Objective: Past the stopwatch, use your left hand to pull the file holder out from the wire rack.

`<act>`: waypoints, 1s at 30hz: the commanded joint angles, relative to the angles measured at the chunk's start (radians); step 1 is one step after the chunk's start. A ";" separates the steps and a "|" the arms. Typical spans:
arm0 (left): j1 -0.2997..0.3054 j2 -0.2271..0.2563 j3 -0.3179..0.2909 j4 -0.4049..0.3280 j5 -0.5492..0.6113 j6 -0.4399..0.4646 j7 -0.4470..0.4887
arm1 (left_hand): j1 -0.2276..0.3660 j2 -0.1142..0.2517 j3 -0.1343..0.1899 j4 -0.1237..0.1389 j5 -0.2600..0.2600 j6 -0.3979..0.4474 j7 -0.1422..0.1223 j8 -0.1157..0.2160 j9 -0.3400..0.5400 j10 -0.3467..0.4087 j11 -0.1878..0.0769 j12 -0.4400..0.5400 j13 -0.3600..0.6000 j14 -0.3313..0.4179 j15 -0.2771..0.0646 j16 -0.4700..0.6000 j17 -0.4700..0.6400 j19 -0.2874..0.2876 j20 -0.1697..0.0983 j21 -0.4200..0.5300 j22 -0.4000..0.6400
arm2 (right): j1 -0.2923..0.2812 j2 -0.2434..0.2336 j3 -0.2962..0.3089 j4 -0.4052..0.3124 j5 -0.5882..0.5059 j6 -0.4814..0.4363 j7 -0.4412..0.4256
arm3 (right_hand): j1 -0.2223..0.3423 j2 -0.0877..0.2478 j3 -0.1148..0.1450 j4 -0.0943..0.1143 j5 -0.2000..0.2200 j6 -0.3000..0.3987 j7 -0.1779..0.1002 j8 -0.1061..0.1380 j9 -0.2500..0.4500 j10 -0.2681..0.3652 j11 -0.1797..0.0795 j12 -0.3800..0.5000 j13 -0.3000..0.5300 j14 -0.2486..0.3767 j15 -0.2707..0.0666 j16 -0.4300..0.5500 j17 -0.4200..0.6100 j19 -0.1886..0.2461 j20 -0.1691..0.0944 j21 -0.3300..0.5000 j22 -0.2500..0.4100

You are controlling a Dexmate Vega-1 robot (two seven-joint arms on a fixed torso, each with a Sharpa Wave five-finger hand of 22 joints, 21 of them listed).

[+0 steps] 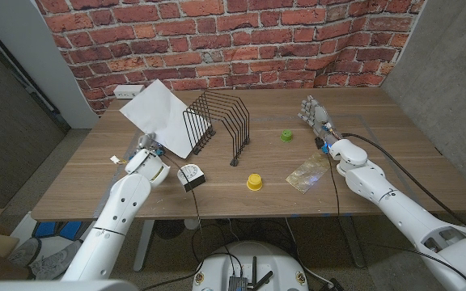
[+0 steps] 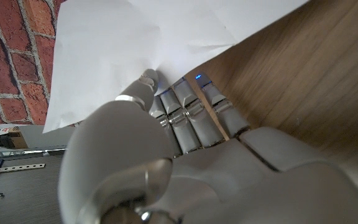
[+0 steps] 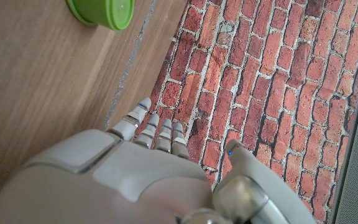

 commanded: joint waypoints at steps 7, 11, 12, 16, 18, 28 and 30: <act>-0.011 0.022 0.022 0.016 -0.060 -0.021 0.011 | -0.026 -0.007 0.010 0.002 0.004 -0.042 0.009 -0.009 -0.001 -0.036 0.005 -0.003 0.002 -0.027 -0.061 0.000 -0.001 -0.011 -0.140 0.001 -0.001 | 0.002 0.004 -0.003 0.002 -0.002 -0.003 -0.004 | 0.003 0.119 0.006 -0.001 0.000 0.013 -0.003 0.001 0.004 0.004 -0.002 0.001 0.002 -0.004 -0.015 0.007 0.005 0.008 -0.018 0.000 0.006; -0.012 0.025 0.027 0.015 -0.060 -0.029 0.015 | -0.037 -0.010 0.012 0.003 0.004 -0.054 0.013 -0.011 -0.003 -0.061 0.016 -0.005 0.002 -0.037 -0.060 0.000 -0.002 -0.016 -0.141 0.000 -0.001 | 0.004 0.005 -0.004 0.008 -0.003 0.000 0.001 | 0.003 0.118 0.006 -0.001 0.000 0.013 -0.003 0.000 0.004 0.005 -0.002 0.001 0.002 -0.003 -0.015 0.007 0.005 0.009 -0.018 0.000 0.006; -0.011 0.024 0.026 0.013 -0.059 -0.029 0.016 | -0.037 -0.011 0.012 0.003 0.004 -0.054 0.012 -0.010 -0.003 -0.062 0.018 -0.005 0.002 -0.038 -0.060 0.000 -0.002 -0.016 -0.142 0.000 -0.001 | 0.004 0.006 -0.003 0.008 -0.002 0.000 0.000 | 0.003 0.118 0.006 -0.001 0.000 0.013 -0.002 0.001 0.004 0.004 -0.002 0.001 0.002 -0.003 -0.015 0.007 0.005 0.009 -0.018 0.000 0.006; -0.003 0.006 0.018 -0.001 -0.041 -0.027 0.016 | -0.050 -0.016 0.013 0.005 0.004 -0.080 0.017 -0.017 -0.005 -0.084 0.029 -0.006 0.001 -0.044 -0.057 0.002 -0.002 -0.019 -0.140 0.001 -0.001 | 0.005 0.008 -0.002 0.010 0.000 0.001 0.000 | 0.003 0.120 0.007 -0.001 0.000 0.014 -0.003 0.001 0.004 0.005 -0.003 0.001 0.002 -0.003 -0.013 0.007 0.005 0.008 -0.018 0.000 0.006; 0.001 -0.007 0.011 -0.010 -0.028 -0.020 0.016 | -0.056 -0.020 0.014 0.004 0.004 -0.093 0.020 -0.020 -0.006 -0.094 0.035 -0.006 0.001 -0.047 -0.057 0.002 -0.002 -0.019 -0.140 0.002 -0.001 | 0.006 0.007 -0.004 0.012 -0.002 0.004 0.002 | 0.003 0.119 0.006 -0.001 0.000 0.014 -0.002 0.001 0.004 0.004 -0.002 0.001 0.002 -0.004 -0.015 0.007 0.005 0.008 -0.018 0.000 0.006; 0.015 -0.007 0.017 -0.031 -0.024 -0.047 0.016 | -0.108 -0.054 0.009 0.007 0.001 -0.179 0.031 -0.026 -0.014 -0.151 0.057 -0.003 0.000 -0.085 -0.050 0.000 -0.003 -0.015 -0.142 0.004 -0.001 | 0.007 0.008 -0.003 0.015 0.002 0.006 0.008 | 0.004 0.120 0.007 -0.002 0.000 0.014 -0.003 0.001 0.004 0.005 -0.002 0.001 0.002 -0.003 -0.013 0.008 0.006 0.009 -0.018 0.000 0.006; 0.017 -0.008 0.019 -0.035 -0.022 -0.052 0.016 | -0.116 -0.057 0.008 0.009 0.001 -0.188 0.032 -0.025 -0.015 -0.162 0.059 -0.004 -0.001 -0.087 -0.049 0.001 -0.003 -0.014 -0.142 0.004 -0.001 | 0.007 0.008 -0.002 0.015 0.001 0.007 0.007 | 0.005 0.119 0.007 -0.002 0.000 0.015 -0.003 0.001 0.004 0.005 -0.002 0.001 0.002 -0.003 -0.015 0.008 0.006 0.009 -0.018 0.000 0.006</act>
